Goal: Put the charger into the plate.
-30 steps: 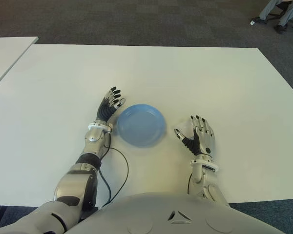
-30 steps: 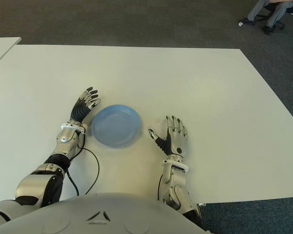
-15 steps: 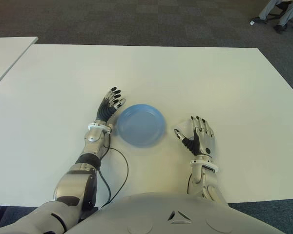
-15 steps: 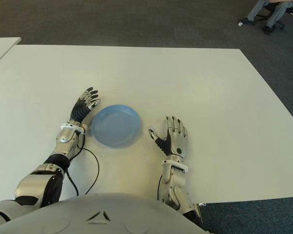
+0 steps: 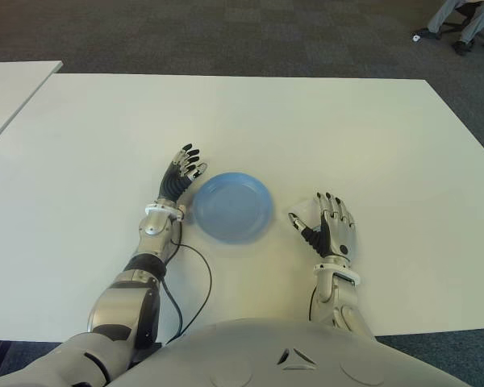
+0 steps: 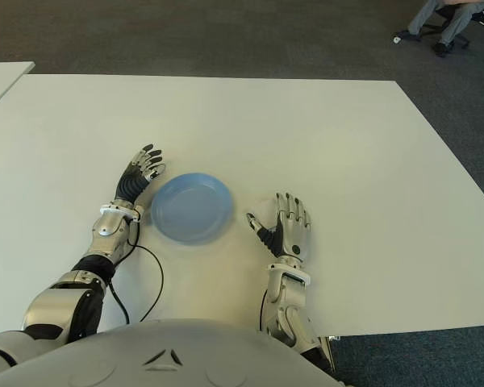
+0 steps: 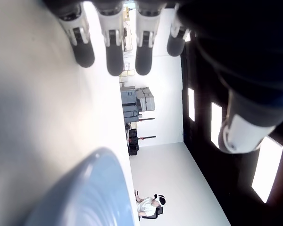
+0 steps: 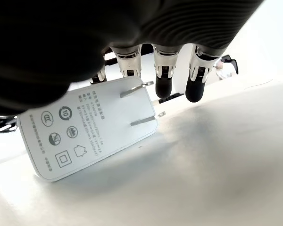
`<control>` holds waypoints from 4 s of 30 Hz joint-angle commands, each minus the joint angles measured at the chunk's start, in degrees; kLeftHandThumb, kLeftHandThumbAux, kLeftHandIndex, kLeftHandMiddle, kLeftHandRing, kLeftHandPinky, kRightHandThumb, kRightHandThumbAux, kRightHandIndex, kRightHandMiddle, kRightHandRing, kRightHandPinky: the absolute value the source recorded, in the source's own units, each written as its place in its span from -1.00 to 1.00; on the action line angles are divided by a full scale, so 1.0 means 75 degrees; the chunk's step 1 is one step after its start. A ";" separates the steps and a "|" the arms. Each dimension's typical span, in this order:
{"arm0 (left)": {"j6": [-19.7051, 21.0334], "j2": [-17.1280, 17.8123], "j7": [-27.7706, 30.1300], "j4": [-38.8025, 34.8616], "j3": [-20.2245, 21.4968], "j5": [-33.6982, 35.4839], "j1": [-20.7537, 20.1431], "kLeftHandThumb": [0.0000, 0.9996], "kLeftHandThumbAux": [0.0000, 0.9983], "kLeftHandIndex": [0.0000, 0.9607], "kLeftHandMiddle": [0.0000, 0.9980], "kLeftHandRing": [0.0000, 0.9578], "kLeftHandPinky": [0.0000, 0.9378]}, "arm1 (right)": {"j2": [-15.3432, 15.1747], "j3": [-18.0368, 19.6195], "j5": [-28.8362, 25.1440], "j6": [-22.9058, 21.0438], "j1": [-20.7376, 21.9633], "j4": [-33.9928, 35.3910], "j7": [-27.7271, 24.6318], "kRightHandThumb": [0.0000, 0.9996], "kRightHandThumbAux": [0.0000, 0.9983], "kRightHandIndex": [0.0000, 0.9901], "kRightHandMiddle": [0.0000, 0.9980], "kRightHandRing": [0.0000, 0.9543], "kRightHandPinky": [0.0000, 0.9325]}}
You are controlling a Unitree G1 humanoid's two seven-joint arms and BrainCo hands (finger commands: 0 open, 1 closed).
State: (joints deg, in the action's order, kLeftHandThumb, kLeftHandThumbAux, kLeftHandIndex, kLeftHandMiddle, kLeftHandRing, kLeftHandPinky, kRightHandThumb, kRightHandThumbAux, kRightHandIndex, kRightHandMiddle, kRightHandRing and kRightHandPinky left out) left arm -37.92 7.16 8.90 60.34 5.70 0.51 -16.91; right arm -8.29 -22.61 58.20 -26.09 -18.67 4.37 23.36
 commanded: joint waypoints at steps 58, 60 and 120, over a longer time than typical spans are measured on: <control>0.0404 -0.0040 0.0232 0.0400 -0.0007 0.0024 0.0823 -1.00 0.15 -0.91 -0.67 -0.66 -0.67 | 0.0273 -0.0346 -0.0252 -0.0341 0.0090 -0.1887 0.0155 -0.45 -0.64 -1.00 -1.00 -1.00 -1.00; 0.0408 -0.0045 0.0229 0.0393 -0.0001 0.0030 0.0827 -1.00 0.15 -0.91 -0.67 -0.66 -0.67 | 0.0272 -0.0341 -0.0259 -0.0336 0.0094 -0.1898 0.0144 -0.45 -0.64 -1.00 -1.00 -1.00 -1.00; 0.0644 -0.0176 0.0212 0.0705 -0.0018 0.0019 0.0544 -1.00 0.16 -0.92 -0.70 -0.69 -0.71 | -0.0838 -0.0602 0.1006 -0.1499 -0.0105 0.0898 -0.3494 -0.49 -0.64 -1.00 -1.00 -1.00 -1.00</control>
State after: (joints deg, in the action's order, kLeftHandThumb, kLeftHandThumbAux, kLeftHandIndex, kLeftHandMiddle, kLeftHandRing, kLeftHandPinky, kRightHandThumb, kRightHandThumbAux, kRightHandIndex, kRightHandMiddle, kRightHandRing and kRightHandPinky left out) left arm -38.23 7.26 10.03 60.90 5.86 0.66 -17.15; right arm -12.59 -26.41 64.65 -34.41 -17.41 10.68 5.32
